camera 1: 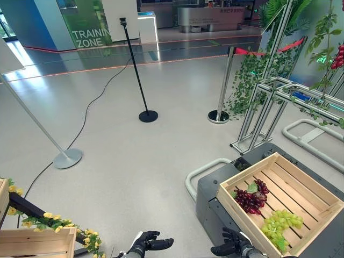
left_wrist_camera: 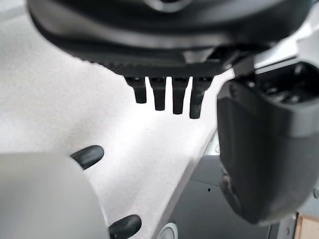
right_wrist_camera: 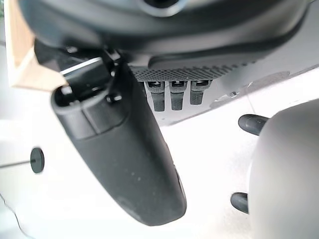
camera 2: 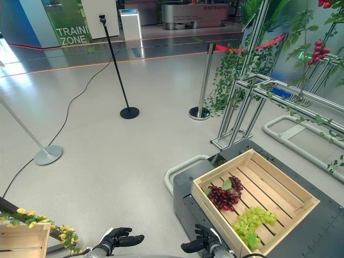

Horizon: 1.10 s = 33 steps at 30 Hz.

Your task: Pick up the fruits from the basket on one side to the basket on the other side

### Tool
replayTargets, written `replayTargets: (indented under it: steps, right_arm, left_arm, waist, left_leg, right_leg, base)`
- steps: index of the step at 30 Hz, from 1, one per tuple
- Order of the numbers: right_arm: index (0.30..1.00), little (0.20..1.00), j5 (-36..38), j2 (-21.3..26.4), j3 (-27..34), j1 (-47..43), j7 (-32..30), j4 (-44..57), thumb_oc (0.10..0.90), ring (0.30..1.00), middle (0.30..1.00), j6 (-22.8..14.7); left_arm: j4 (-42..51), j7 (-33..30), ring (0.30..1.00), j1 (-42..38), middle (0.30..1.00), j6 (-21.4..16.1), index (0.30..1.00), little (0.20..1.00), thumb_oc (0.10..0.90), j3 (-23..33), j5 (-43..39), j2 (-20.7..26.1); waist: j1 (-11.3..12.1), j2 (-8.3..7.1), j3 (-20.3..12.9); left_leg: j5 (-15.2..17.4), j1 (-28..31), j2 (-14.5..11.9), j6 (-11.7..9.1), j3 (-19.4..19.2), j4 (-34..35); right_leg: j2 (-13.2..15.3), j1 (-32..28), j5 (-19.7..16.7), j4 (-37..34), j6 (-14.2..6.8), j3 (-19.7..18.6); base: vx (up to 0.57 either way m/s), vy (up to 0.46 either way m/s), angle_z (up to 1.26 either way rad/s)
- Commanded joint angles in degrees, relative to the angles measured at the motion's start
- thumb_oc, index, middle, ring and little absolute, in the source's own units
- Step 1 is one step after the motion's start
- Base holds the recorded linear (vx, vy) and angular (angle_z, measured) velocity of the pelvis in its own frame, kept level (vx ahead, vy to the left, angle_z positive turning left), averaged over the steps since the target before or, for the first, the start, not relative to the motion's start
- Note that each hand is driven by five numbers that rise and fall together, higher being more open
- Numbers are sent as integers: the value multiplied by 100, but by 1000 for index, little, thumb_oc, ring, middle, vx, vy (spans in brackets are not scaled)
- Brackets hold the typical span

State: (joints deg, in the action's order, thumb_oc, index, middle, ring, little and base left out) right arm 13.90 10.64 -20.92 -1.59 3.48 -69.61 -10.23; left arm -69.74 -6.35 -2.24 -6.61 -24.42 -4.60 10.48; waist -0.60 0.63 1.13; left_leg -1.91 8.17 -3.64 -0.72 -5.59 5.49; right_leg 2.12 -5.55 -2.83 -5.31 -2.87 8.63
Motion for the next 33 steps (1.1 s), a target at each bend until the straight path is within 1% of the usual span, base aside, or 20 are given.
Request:
replayTargets:
  steps: [1, 3, 5, 12, 15, 22, 24, 26, 27, 28, 29, 30, 32, 33]
  right_arm:
    - [900, 900, 110, -98, -250, -511, 236, -276, 800, 900, 900, -99]
    - [900, 900, 134, -106, -235, -505, 303, -273, 800, 900, 900, -30]
    - [900, 900, 89, -121, -215, -471, 290, -288, 800, 900, 900, -22]
    - [900, 900, -138, -121, -261, -486, 289, -287, 800, 900, 900, -67]
    - [900, 900, -202, -109, -310, -510, 248, -275, 800, 900, 900, -106]
    - [900, 900, -401, -96, -333, -521, 28, -223, 800, 900, 900, -365]
    - [900, 900, -608, -92, -370, -522, -175, -196, 800, 900, 900, -499]
    - [900, 900, -975, -48, -434, -534, -514, -93, 800, 900, 900, -857]
    - [900, 900, -1051, -5, -487, -554, -701, 54, 800, 900, 900, -1119]
    - [900, 900, -1028, 32, -501, -576, -780, 171, 800, 900, 900, -1224]
    - [900, 900, -843, 127, -504, -597, -928, 480, 800, 900, 900, -1427]
    - [900, 900, -755, 194, -478, -602, -945, 788, 800, 900, 900, -1384]
    - [900, 900, -535, 397, -392, -555, -998, 1796, 800, 900, 900, -1310]
    - [900, 900, -508, 424, -379, -535, -1025, 1899, 800, 900, 900, -1402]
  left_arm:
    - [-264, -70, 900, -284, 900, -227, 900, 900, 800, -245, 292, -99]
    - [-253, 61, 900, -285, 900, -220, 900, 900, 800, -249, 225, -105]
    - [-259, 158, 900, -257, 900, -123, 900, 900, 800, -241, 320, -122]
    - [-310, 60, 900, -257, 900, -42, 900, 900, 800, -246, 326, -102]
    - [-290, 51, 900, -276, 900, -46, 900, 900, 800, -246, 298, -92]
    - [-319, -37, 900, -237, 900, -77, 900, 900, 800, -219, 328, -112]
    - [-326, -32, 900, -234, 900, -70, 900, 900, 800, -205, 342, -114]
    - [-304, -42, 900, -226, 900, -40, 900, 900, 800, -199, 372, -111]
    - [-268, -52, 900, -225, 900, -12, 900, 900, 800, -217, 368, -106]
    - [-245, -62, 900, -220, 900, -12, 900, 900, 800, -226, 360, -95]
    - [-176, -82, 900, -180, 900, -27, 900, 900, 800, -247, 337, -56]
    - [-127, -90, 900, -154, 900, -26, 900, 900, 800, -245, 331, -29]
    - [26, -123, 900, -67, 900, -38, 900, 900, 800, -251, 313, 52]
    - [43, -131, 900, -52, 900, -51, 900, 900, 800, -248, 318, 61]
  waist:
    - [82, -235, 360]
    - [78, -244, 360]
    - [70, -245, 352]
    - [58, -234, 376]
    - [67, -227, 396]
    - [75, -236, 395]
    - [74, -235, 395]
    - [77, -231, 400]
    - [75, -232, 411]
    - [73, -235, 422]
    - [63, -239, 442]
    - [50, -244, 453]
    - [-13, -263, 479]
    - [-22, -263, 480]
  left_leg:
    - [320, 172, 319, 148, 35, -49]
    - [335, 186, 317, 146, 25, -49]
    - [333, 187, 318, 142, 17, -49]
    - [329, 182, 313, 143, -12, -49]
    - [318, 168, 319, 147, 1, -49]
    - [317, 144, 328, 150, 9, -49]
    - [316, 140, 330, 154, 11, -49]
    - [314, 138, 330, 150, 21, -49]
    - [304, 138, 333, 143, 24, -49]
    - [304, 134, 332, 140, 22, -49]
    - [299, 134, 323, 135, 11, -49]
    - [297, 131, 319, 136, 1, -49]
    - [289, 104, 304, 140, -50, -49]
    - [288, 98, 302, 141, -59, -49]
  right_leg:
    - [145, -322, -6, 31, -130, -47]
    - [144, -329, -2, 31, -133, -47]
    - [147, -329, -8, 31, -139, -50]
    - [157, -314, -19, 31, -148, -61]
    - [157, -300, -32, 31, -148, -59]
    - [156, -270, -49, 31, -157, -70]
    - [155, -262, -54, 31, -157, -76]
    - [159, -257, -60, 31, -166, -76]
    - [161, -257, -70, 31, -176, -77]
    - [162, -251, -74, 31, -179, -75]
    - [164, -249, -81, 31, -185, -75]
    - [162, -243, -83, 31, -187, -88]
    - [157, -191, -105, 31, -189, -128]
    - [155, -180, -109, 31, -189, -134]
  base:
    - [0, 0, 0]
    - [0, 0, 0]
    - [0, 0, 0]
    - [0, 0, 0]
    - [0, 0, 0]
    - [0, 0, 0]
    - [0, 0, 0]
    - [0, 0, 0]
    - [0, 0, 0]
    - [0, 0, 0]
    - [0, 0, 0]
    - [4, -38, -1]
    - [-8, -32, -4]
    - [-28, -23, -6]
